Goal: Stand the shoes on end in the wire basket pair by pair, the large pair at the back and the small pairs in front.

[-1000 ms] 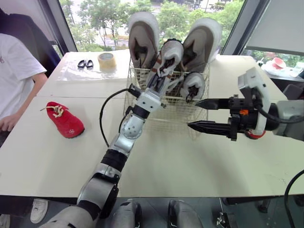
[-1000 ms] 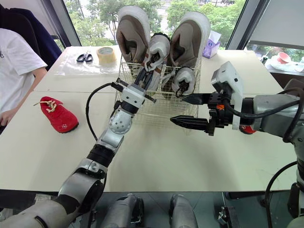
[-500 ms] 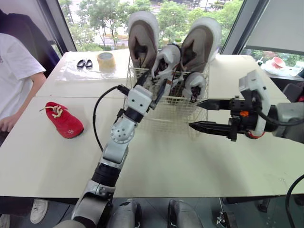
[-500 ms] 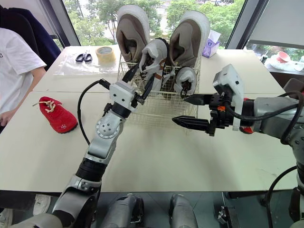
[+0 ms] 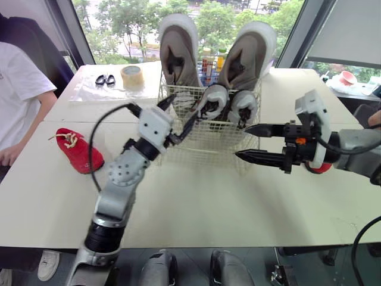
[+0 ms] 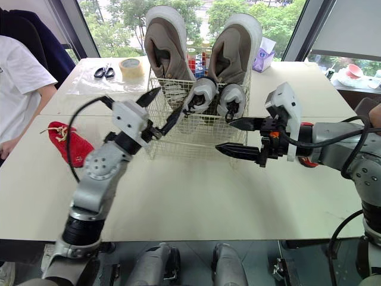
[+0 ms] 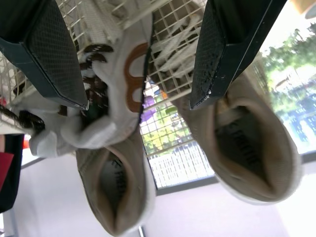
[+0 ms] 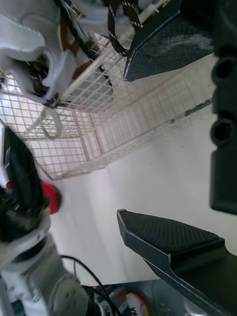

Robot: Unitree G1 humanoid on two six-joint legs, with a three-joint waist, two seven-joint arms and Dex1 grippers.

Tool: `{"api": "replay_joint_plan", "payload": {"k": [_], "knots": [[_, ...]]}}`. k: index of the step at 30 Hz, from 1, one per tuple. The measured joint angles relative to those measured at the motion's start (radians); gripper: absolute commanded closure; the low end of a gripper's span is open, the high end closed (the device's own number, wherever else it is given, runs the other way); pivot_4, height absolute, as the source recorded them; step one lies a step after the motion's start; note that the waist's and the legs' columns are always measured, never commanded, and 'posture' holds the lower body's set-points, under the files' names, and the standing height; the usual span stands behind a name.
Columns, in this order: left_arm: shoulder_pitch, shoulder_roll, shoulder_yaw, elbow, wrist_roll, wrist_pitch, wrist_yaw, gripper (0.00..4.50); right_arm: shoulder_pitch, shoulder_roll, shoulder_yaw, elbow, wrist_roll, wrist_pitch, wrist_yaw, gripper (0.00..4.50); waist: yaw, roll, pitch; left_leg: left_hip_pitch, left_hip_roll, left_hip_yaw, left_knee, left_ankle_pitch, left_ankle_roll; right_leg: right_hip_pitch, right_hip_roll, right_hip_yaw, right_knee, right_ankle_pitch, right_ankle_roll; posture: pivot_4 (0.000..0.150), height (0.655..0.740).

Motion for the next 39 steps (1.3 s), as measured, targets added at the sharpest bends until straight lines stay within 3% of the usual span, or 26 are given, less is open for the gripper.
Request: {"api": "replay_joint_plan", "payload": {"k": [1, 3, 8, 11, 14, 17, 19, 21, 24, 27, 32, 39], "knots": [[-0.022, 0.031, 0.042, -0.044, -0.087, 0.099, -0.017, 0.1, 0.003, 0.009, -0.023, 0.01, 0.014, 0.006, -0.012, 0.0, 0.0, 0.0, 0.0, 0.0, 0.0, 0.0, 0.0, 0.0, 0.0, 0.0, 0.0, 0.0, 0.0, 0.0, 0.0, 0.15, 0.74], [-0.059, 0.077, 0.116, -0.095, -0.228, 0.247, -0.029, 0.1, 0.015, 0.012, -0.078, 0.029, 0.047, 0.02, -0.032, 0.0, 0.0, 0.0, 0.0, 0.0, 0.0, 0.0, 0.0, 0.0, 0.0, 0.0, 0.0, 0.0, 0.0, 0.0, 0.0, 0.15, 0.74], [-0.138, 0.308, 0.39, -0.068, -0.85, 0.684, -0.039, 0.1, 0.101, -0.005, -0.277, 0.086, 0.096, 0.078, -0.123, 0.0, -0.003, 0.0, 0.0, 0.0, 0.0, -0.001, 0.0, 0.004, -0.007, 0.0, 0.001, 0.0, 0.001, -0.001, 0.001, 0.15, 0.74], [-0.078, 0.403, 0.488, -0.052, -1.022, 0.755, -0.065, 0.1, 0.23, -0.008, -0.358, 0.052, 0.026, 0.036, -0.162, 0.0, -0.003, 0.001, 0.0, 0.006, 0.0, -0.001, -0.002, 0.004, -0.008, 0.005, 0.002, 0.0, 0.001, -0.002, 0.004, 0.15, 0.74], [0.078, 0.425, 0.463, -0.056, -1.045, 0.778, -0.11, 0.1, 0.421, 0.002, -0.413, 0.061, -0.163, -0.093, -0.17, 0.0, 0.004, 0.002, -0.001, 0.007, -0.002, -0.001, -0.001, 0.003, -0.008, 0.008, 0.001, 0.0, -0.001, -0.004, 0.004, 0.15, 0.74], [0.155, 0.419, 0.376, -0.056, -1.023, 0.779, -0.151, 0.1, 0.5, 0.051, -0.49, 0.084, -0.284, -0.206, -0.201, 0.0, 0.006, 0.002, -0.001, 0.006, -0.003, -0.001, 0.0, 0.001, -0.005, 0.008, 0.001, 0.002, -0.002, -0.005, 0.0, 0.15, 0.74], [0.15, 0.348, 0.345, -0.065, -1.041, 0.76, -0.141, 0.1, 0.596, 0.228, -0.58, -0.021, -0.329, -0.286, -0.29, 0.0, 0.021, -0.002, -0.006, 0.007, 0.0, -0.003, -0.002, 0.0, -0.006, 0.009, 0.003, 0.002, -0.002, -0.005, 0.0, 0.15, 0.74], [0.158, 0.311, 0.3, -0.067, -1.068, 0.758, -0.129, 0.1, 0.682, 0.37, -0.57, -0.089, -0.353, -0.311, -0.36, 0.0, 0.023, 0.002, -0.006, 0.005, 0.0, -0.003, -0.002, 0.001, -0.009, 0.006, 0.004, 0.003, -0.001, -0.005, -0.001, 0.15, 0.74], [0.168, 0.302, 0.264, -0.072, -1.065, 0.75, -0.116, 0.1, 0.758, 0.484, -0.562, -0.148, -0.376, -0.341, -0.426, 0.0, 0.02, 0.014, -0.01, 0.006, 0.0, 0.0, -0.003, 0.002, -0.007, 0.004, 0.005, 0.005, 0.0, -0.005, -0.001, 0.15, 0.74], [0.19, 0.279, 0.189, -0.089, -0.973, 0.71, -0.103, 0.1, 0.851, 0.627, -0.488, -0.194, -0.436, -0.427, -0.465, 0.0, 0.019, 0.018, -0.013, 0.008, 0.0, 0.0, -0.004, 0.001, -0.009, 0.005, 0.005, 0.005, 0.0, -0.006, -0.003, 0.15, 0.74], [0.233, 0.292, 0.088, -0.109, -0.864, 0.682, -0.134, 0.1, 0.837, 0.705, -0.385, -0.165, -0.542, -0.559, -0.515, 0.0, 0.017, 0.02, -0.013, 0.006, 0.001, -0.001, -0.006, 0.001, -0.01, 0.001, 0.006, 0.006, 0.0, -0.006, -0.006, 0.15, 0.74], [0.235, 0.374, 0.082, -0.141, -0.852, 0.682, -0.195, 0.1, 0.686, 0.687, -0.343, 0.129, -0.66, -0.713, -0.551, 0.0, -0.004, 0.021, -0.013, 0.006, 0.0, 0.0, -0.007, 0.003, -0.008, 0.0, 0.005, 0.006, 0.0, -0.007, -0.006, 0.15, 0.74]]}}
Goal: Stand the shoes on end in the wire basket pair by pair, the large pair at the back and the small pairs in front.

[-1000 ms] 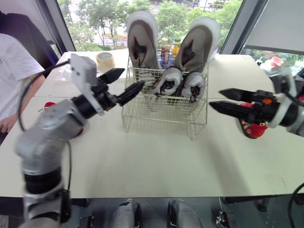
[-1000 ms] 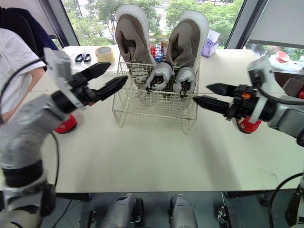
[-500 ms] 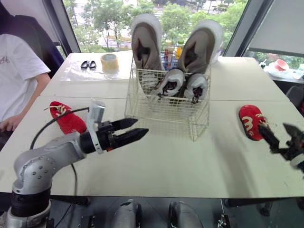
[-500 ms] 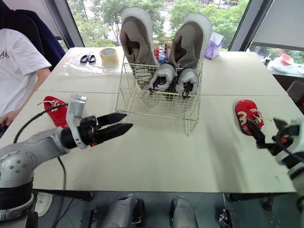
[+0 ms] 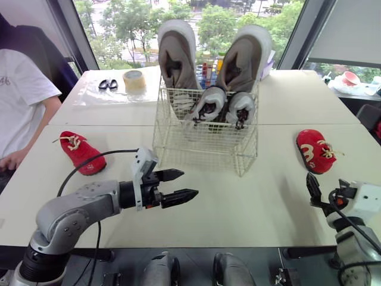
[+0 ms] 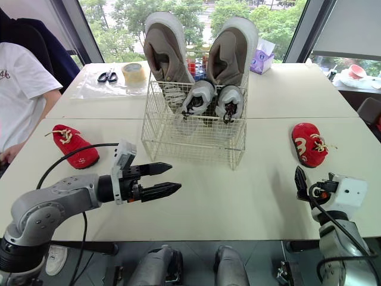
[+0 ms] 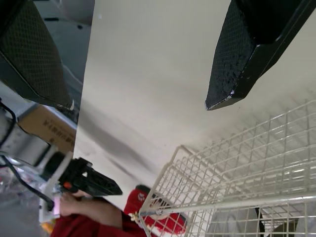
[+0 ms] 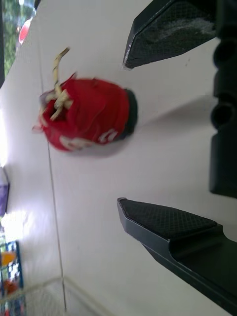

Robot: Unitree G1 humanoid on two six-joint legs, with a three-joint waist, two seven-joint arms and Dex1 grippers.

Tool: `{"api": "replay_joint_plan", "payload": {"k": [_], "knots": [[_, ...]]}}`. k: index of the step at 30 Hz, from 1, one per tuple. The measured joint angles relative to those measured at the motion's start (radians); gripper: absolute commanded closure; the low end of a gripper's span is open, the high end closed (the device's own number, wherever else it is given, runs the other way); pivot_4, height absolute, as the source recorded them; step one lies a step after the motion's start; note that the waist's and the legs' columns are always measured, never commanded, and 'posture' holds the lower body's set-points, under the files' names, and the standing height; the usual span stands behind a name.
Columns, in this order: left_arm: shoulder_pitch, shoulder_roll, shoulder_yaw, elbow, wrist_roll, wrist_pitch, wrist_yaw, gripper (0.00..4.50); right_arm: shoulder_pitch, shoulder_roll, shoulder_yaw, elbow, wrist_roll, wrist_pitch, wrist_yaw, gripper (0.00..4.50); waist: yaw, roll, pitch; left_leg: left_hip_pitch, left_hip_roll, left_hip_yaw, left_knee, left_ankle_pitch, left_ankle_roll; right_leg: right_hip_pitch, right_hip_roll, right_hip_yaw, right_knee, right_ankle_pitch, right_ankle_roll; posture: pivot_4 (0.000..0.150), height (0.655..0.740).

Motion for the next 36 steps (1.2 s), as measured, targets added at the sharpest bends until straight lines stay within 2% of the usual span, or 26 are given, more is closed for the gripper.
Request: {"api": "replay_joint_plan", "payload": {"k": [7, 17, 20, 25, 27, 28, 31, 33, 34, 36], "knots": [[0.041, 0.014, 0.039, -0.033, -0.008, 0.0, 0.017, 0.1, -0.109, -0.051, 0.013, 0.154, -0.047, -0.069, -0.008, 0.0, -0.005, 0.0, 0.0, 0.0, 0.0, 0.0, -0.002, 0.001, 0.0, 0.0, 0.0, 0.0, 0.0, 0.0, 0.0, 0.15, 0.74], [0.1, 0.015, 0.047, -0.063, 0.005, -0.01, 0.04, 0.1, -0.362, -0.152, 0.091, 0.525, -0.108, -0.166, 0.041, 0.0, -0.007, 0.0, 0.0, 0.001, -0.001, 0.001, -0.001, 0.002, 0.0, 0.001, 0.0, 0.001, 0.0, 0.0, 0.0, 0.15, 0.74], [0.103, 0.012, 0.051, -0.071, 0.009, -0.012, 0.058, 0.0, -0.48, -0.197, 0.117, 0.721, -0.146, -0.221, 0.042, 0.83, -0.015, 0.0, 0.0, 0.002, -0.001, 0.001, -0.001, 0.002, 0.0, 0.001, 0.0, 0.001, 0.0, 0.0, 0.0, 0.15, 0.74], [0.115, 0.033, 0.104, -0.084, -0.09, 0.016, 0.088, 0.0, -0.542, -0.215, 0.143, 0.834, -0.167, -0.29, 0.065, 3.19, -0.024, 0.0, 0.0, 0.002, -0.001, 0.0, -0.002, 0.006, -0.007, 0.002, 0.001, 0.001, 0.0, 0.0, 0.002, 0.15, 0.74], [0.11, 0.058, 0.148, -0.086, -0.145, 0.036, 0.136, 0.0, -0.546, -0.216, 0.144, 0.843, -0.166, -0.299, 0.063, 3.85, -0.025, 0.0, 0.0, 0.003, -0.001, 0.0, -0.002, 0.006, -0.007, 0.003, 0.0, 0.001, 0.0, 0.0, 0.002, 0.15, 0.74], [0.106, 0.067, 0.16, -0.09, -0.148, 0.042, 0.169, 0.0, -0.546, -0.216, 0.143, 0.842, -0.166, -0.299, 0.061, 4.06, -0.024, 0.0, 0.0, 0.003, 0.0, 0.0, -0.002, 0.006, -0.007, 0.003, 0.0, 0.001, 0.0, 0.0, 0.002, 0.15, 0.74], [0.066, 0.125, 0.226, -0.075, -0.169, 0.062, 0.265, 0.0, -0.547, -0.216, 0.137, 0.803, -0.159, -0.298, 0.038, 4.06, -0.023, 0.001, 0.001, 0.004, -0.001, 0.0, -0.002, 0.005, -0.006, 0.003, 0.0, 0.001, 0.0, 0.0, 0.002, 0.15, 0.74], [0.009, 0.142, 0.299, 0.029, -0.313, 0.069, 0.264, 0.0, -0.583, -0.227, 0.118, 0.737, -0.14, -0.293, 0.008, 4.06, -0.024, 0.005, 0.004, 0.001, -0.001, 0.001, -0.002, 0.006, -0.007, 0.0, 0.0, 0.001, 0.002, 0.0, 0.002, 0.15, 0.74], [-0.053, 0.149, 0.351, 0.12, -0.415, 0.065, 0.258, 0.0, -0.653, -0.263, 0.11, 0.69, -0.126, -0.281, -0.005, 4.06, -0.024, 0.01, 0.008, -0.001, -0.001, 0.002, 0.0, 0.007, -0.007, -0.003, -0.001, 0.002, 0.003, 0.0, 0.001, 0.15, 0.74], [-0.184, 0.144, 0.407, 0.23, -0.507, 0.023, 0.28, 0.0, -0.852, -0.359, 0.105, 0.633, -0.095, -0.264, 0.01, 4.06, -0.026, 0.018, 0.016, -0.001, -0.002, 0.003, 0.001, 0.007, -0.007, -0.004, -0.001, 0.003, 0.006, 0.001, 0.003, 0.15, 0.74]]}}
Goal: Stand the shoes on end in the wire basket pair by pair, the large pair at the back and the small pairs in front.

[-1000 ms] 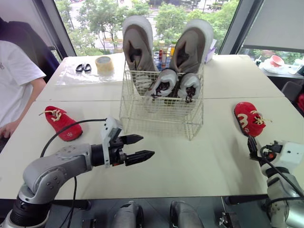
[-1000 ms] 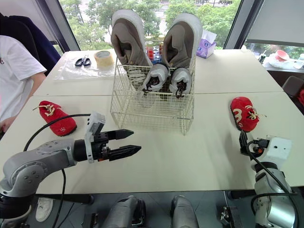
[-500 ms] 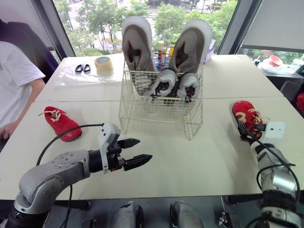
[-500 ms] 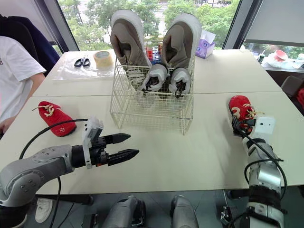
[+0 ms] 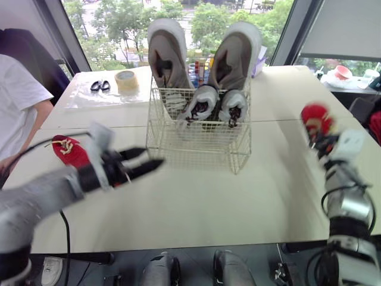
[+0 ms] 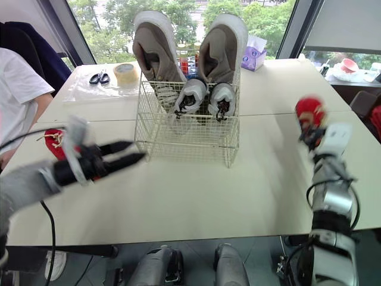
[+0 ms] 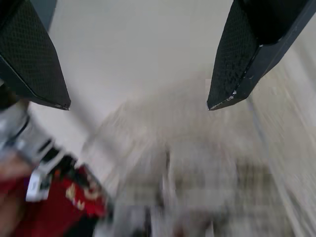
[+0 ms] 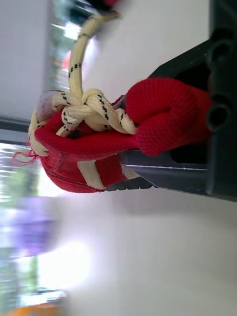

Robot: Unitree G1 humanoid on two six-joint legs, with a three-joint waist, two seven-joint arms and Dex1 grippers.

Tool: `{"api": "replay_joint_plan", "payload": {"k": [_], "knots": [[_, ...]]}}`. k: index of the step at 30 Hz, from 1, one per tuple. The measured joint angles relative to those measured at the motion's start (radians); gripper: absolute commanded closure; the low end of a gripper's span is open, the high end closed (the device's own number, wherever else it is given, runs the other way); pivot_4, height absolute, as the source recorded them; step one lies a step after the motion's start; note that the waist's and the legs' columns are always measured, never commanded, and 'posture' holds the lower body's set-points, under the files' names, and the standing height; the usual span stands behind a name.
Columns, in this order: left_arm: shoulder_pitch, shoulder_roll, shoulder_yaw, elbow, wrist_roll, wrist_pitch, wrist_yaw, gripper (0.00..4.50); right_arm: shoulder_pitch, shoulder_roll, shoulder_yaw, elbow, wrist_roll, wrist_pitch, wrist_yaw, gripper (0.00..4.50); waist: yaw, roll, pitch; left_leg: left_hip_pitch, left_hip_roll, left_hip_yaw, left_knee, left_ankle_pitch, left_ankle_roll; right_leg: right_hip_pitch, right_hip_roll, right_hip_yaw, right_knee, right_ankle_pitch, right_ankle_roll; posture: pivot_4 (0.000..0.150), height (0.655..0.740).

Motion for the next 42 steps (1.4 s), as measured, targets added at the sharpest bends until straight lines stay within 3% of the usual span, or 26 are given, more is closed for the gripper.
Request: {"api": "replay_joint_plan", "payload": {"k": [2, 3, 6, 10, 15, 20, 26, 29, 36, 37, 41, 42], "knots": [[-0.136, -0.02, 0.015, 0.064, -0.014, -0.056, 0.039, 0.0, -0.226, -0.071, 0.022, -0.069, 0.045, 0.009, 0.065, 4.06, 0.001, -0.001, 0.002, 0.002, 0.0, -0.001, -0.005, 0.0, -0.001, 0.0, 0.002, 0.0, 0.0, 0.0, 0.003, 0.15, 0.74], [-0.194, -0.031, 0.011, 0.083, -0.01, -0.081, 0.053, 0.0, -0.338, -0.097, 0.047, -0.139, 0.082, 0.015, 0.13, 4.06, 0.002, -0.008, -0.002, 0.007, 0.0, -0.002, -0.013, 0.003, -0.005, 0.002, 0.003, -0.001, 0.0, -0.001, 0.004, 0.15, 0.74], [-0.316, -0.074, -0.02, 0.144, 0.018, -0.115, 0.083, 0.0, -0.464, -0.097, 0.168, -0.264, 0.168, 0.065, 0.346, 4.06, 0.002, -0.027, -0.013, 0.013, 0.008, -0.005, -0.014, -0.002, -0.012, 0.011, 0.014, -0.002, -0.001, -0.006, 0.002, 0.15, 0.74], [-0.404, -0.078, -0.03, 0.22, -0.035, -0.1, 0.084, 0.0, -0.459, -0.073, 0.357, -0.307, 0.205, 0.148, 0.581, 4.06, 0.001, -0.032, -0.011, 0.012, 0.012, -0.003, -0.01, -0.004, -0.011, 0.012, 0.014, 0.002, -0.005, -0.004, 0.0, 0.15, 0.74], [-0.424, 0.017, 0.003, 0.33, -0.139, -0.001, -0.01, 0.0, -0.497, -0.076, 0.454, -0.304, 0.176, 0.12, 0.772, 4.06, 0.006, -0.032, -0.008, 0.007, 0.01, -0.003, -0.009, -0.004, -0.011, 0.007, 0.013, 0.002, -0.005, -0.004, 0.0, 0.15, 0.74], [-0.428, 0.031, -0.004, 0.369, -0.145, 0.048, -0.087, 0.0, -0.512, -0.06, 0.492, -0.311, 0.124, 0.044, 0.861, 4.06, 0.005, -0.032, -0.008, 0.006, 0.01, -0.003, -0.009, -0.003, -0.012, 0.006, 0.013, 0.002, -0.005, -0.004, 0.0, 0.15, 0.74], [-0.498, -0.041, -0.064, 0.396, -0.088, 0.049, -0.142, 0.0, -0.487, -0.019, 0.51, -0.337, 0.099, 0.024, 0.874, 4.06, 0.005, -0.033, -0.008, 0.007, 0.01, -0.003, -0.009, -0.003, -0.013, 0.006, 0.013, 0.002, -0.004, -0.004, 0.0, 0.15, 0.74], [-0.51, -0.075, -0.074, 0.409, -0.057, 0.049, -0.186, 0.84, -0.464, -0.007, 0.512, -0.349, 0.083, 0.024, 0.873, 4.08, 0.003, -0.032, -0.008, 0.007, 0.01, -0.002, -0.009, -0.003, -0.013, 0.005, 0.013, 0.002, -0.004, -0.004, 0.0, 0.15, 0.74], [-0.511, -0.144, -0.068, 0.429, -0.028, 0.046, -0.219, 4.12, -0.432, -0.008, 0.509, -0.385, 0.064, 0.042, 0.86, 4.08, 0.003, -0.032, -0.008, 0.007, 0.011, -0.003, -0.009, -0.002, -0.013, 0.005, 0.014, 0.002, -0.004, -0.004, 0.0, 0.15, 0.74], [-0.511, -0.149, -0.067, 0.429, -0.027, 0.045, -0.218, 4.3, -0.431, -0.011, 0.507, -0.392, 0.063, 0.048, 0.859, 4.08, 0.004, -0.032, -0.008, 0.007, 0.011, -0.002, -0.009, -0.002, -0.013, 0.005, 0.013, 0.002, -0.004, -0.004, 0.0, 0.15, 0.74], [-0.509, -0.183, -0.058, 0.423, -0.032, 0.045, -0.181, 4.3, -0.421, -0.019, 0.5, -0.411, 0.061, 0.076, 0.85, 4.08, 0.005, -0.032, -0.008, 0.007, 0.011, -0.003, -0.009, -0.002, -0.013, 0.005, 0.013, 0.002, -0.004, -0.004, 0.0, 0.15, 0.74], [-0.506, -0.2, -0.052, 0.414, -0.041, 0.042, -0.156, 4.3, -0.417, -0.02, 0.495, -0.417, 0.062, 0.089, 0.843, 3.64, 0.005, -0.032, -0.008, 0.007, 0.011, -0.003, -0.009, -0.002, -0.013, 0.005, 0.013, 0.002, -0.004, -0.004, 0.0, 0.15, 0.74]]}}
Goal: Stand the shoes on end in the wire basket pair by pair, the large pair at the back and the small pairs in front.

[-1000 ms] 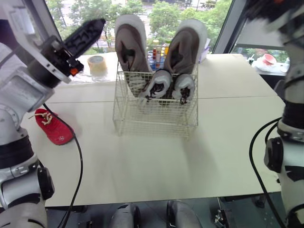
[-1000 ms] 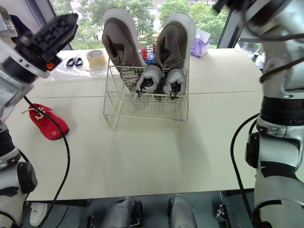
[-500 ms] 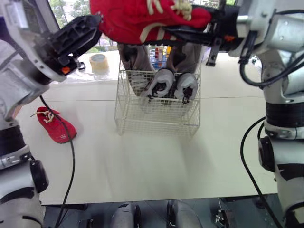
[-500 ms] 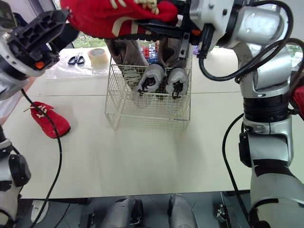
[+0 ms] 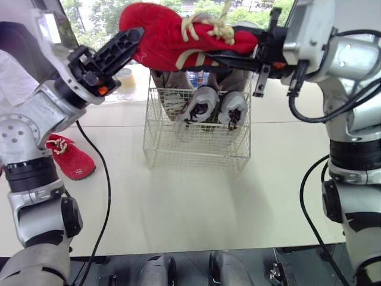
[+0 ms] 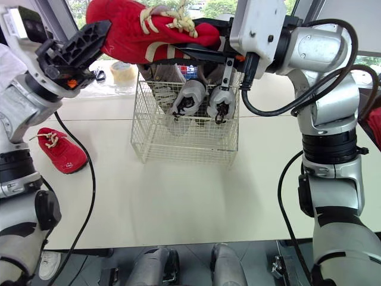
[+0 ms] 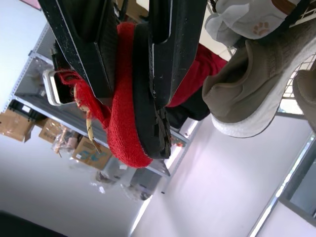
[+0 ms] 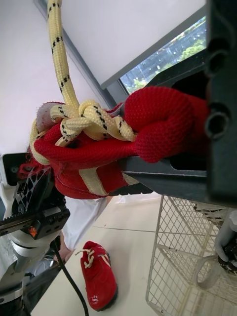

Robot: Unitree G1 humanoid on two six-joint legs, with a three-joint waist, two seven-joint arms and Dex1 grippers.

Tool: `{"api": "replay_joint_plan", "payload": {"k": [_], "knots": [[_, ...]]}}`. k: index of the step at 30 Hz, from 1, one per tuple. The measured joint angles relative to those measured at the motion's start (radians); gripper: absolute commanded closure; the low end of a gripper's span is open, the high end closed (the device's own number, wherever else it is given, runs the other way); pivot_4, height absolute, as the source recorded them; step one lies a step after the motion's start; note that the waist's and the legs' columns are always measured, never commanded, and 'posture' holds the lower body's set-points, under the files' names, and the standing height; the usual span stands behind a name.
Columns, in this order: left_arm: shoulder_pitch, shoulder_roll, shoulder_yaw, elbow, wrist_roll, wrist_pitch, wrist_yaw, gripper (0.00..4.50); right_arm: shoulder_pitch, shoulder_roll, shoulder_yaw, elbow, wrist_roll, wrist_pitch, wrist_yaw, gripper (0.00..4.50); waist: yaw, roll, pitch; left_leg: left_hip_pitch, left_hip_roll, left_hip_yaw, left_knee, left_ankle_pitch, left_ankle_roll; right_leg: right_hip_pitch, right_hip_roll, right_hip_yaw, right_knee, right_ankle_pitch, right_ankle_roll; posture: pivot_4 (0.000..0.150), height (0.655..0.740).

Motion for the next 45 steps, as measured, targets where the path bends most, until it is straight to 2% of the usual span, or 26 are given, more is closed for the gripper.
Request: {"api": "replay_joint_plan", "payload": {"k": [1, 3, 7, 8, 10, 12, 14, 17, 22, 28, 38, 41, 45], "knots": [[0.007, -0.025, 0.008, -0.014, -0.013, -0.012, 0.029, 4.3, 0.007, 0.0, -0.01, -0.012, 0.004, 0.019, -0.012, 3.09, 0.001, 0.0, 0.0, 0.0, 0.0, 0.0, 0.0, 0.0, 0.0, 0.0, 0.0, 0.0, 0.0, 0.0, 0.0, 0.15, 0.74], [0.031, -0.07, 0.018, -0.047, -0.034, -0.038, 0.084, 4.3, 0.02, 0.0, -0.034, -0.036, 0.036, 0.076, -0.042, 2.31, 0.0, 0.0, 0.0, 0.0, 0.0, 0.0, 0.0, 0.0, 0.0, 0.0, 0.0, 0.0, 0.0, 0.0, 0.0, 0.15, 0.74], [0.102, -0.23, 0.053, -0.18, -0.052, -0.186, 0.221, 4.3, 0.154, 0.024, -0.228, -0.081, 0.203, 0.295, -0.212, 0.13, 0.011, -0.002, -0.001, 0.001, 0.0, -0.001, 0.001, 0.0, 0.0, 0.003, -0.001, 0.0, -0.002, 0.001, -0.001, 0.15, 0.74], [0.111, -0.257, 0.067, -0.203, -0.055, -0.22, 0.236, 4.3, 0.184, 0.051, -0.276, -0.084, 0.239, 0.331, -0.259, 0.05, 0.014, -0.002, -0.001, 0.001, 0.0, -0.001, 0.001, 0.0, 0.0, 0.003, -0.001, 0.0, -0.002, 0.001, -0.001, 0.15, 0.74], [0.122, -0.327, 0.073, -0.248, -0.049, -0.3, 0.271, 4.3, 0.247, 0.163, -0.389, -0.111, 0.372, 0.412, -0.421, 0.05, 0.016, -0.002, -0.001, 0.002, 0.0, 0.0, 0.001, 0.0, 0.0, 0.003, 0.0, 0.0, -0.001, 0.001, -0.002, 0.15, 0.74], [0.123, -0.42, 0.057, -0.285, 0.016, -0.392, 0.286, 4.3, 0.294, 0.32, -0.456, -0.174, 0.542, 0.462, -0.605, 0.05, 0.019, -0.001, -0.001, 0.004, 0.001, 0.0, 0.0, 0.0, 0.0, 0.004, 0.001, 0.0, -0.001, 0.002, -0.003, 0.15, 0.74], [0.123, -0.504, 0.01, -0.287, 0.126, -0.479, 0.287, 4.3, 0.326, 0.495, -0.455, -0.231, 0.69, 0.471, -0.753, 0.05, 0.021, -0.001, -0.001, 0.005, 0.001, 0.001, 0.0, 0.0, -0.001, 0.005, 0.004, 0.0, -0.001, 0.003, -0.005, 0.15, 0.74], [0.123, -0.557, -0.079, -0.272, 0.244, -0.523, 0.279, 4.3, 0.325, 0.589, -0.402, -0.274, 0.799, 0.482, -0.881, 0.05, 0.024, 0.0, -0.001, 0.003, 0.0, 0.0, 0.0, 0.0, 0.001, 0.004, 0.005, 0.0, -0.002, 0.003, -0.006, 0.15, 0.74], [0.124, -0.604, -0.132, -0.269, 0.372, -0.6, 0.241, 4.3, 0.309, 0.623, -0.362, -0.3, 0.826, 0.435, -0.954, 0.05, 0.023, 0.0, -0.001, 0.003, 0.0, 0.0, 0.0, -0.002, 0.004, 0.004, 0.005, 0.0, -0.003, 0.003, -0.005, 0.15, 0.74], [0.148, -0.648, -0.159, -0.28, 0.384, -0.605, 0.229, 4.3, 0.302, 0.641, -0.324, -0.285, 0.82, 0.387, -0.96, 0.05, 0.019, 0.0, -0.001, 0.003, 0.001, -0.001, 0.0, -0.003, 0.006, 0.004, 0.005, 0.0, -0.003, 0.003, -0.005, 0.15, 0.74], [0.127, -0.626, -0.095, -0.305, 0.251, -0.603, 0.261, 4.3, 0.302, 0.638, -0.302, -0.249, 0.814, 0.349, -0.945, 0.05, 0.019, 0.0, -0.001, 0.002, 0.003, -0.001, 0.0, -0.004, 0.007, 0.004, 0.005, 0.0, -0.003, 0.003, -0.005, 0.15, 0.74], [0.117, -0.589, -0.078, -0.314, 0.228, -0.603, 0.261, 4.3, 0.302, 0.625, -0.301, -0.249, 0.821, 0.349, -0.934, 0.05, 0.02, 0.0, -0.001, 0.002, 0.003, -0.001, 0.0, -0.004, 0.007, 0.004, 0.005, 0.0, -0.003, 0.003, -0.005, 0.15, 0.74], [0.126, -0.597, -0.085, -0.317, 0.21, -0.599, 0.261, 4.3, 0.302, 0.622, -0.294, -0.249, 0.822, 0.349, -0.931, 0.05, 0.022, 0.0, -0.001, 0.002, 0.003, -0.001, 0.0, -0.004, 0.007, 0.004, 0.005, 0.0, -0.003, 0.003, -0.005, 0.15, 0.74]]}}
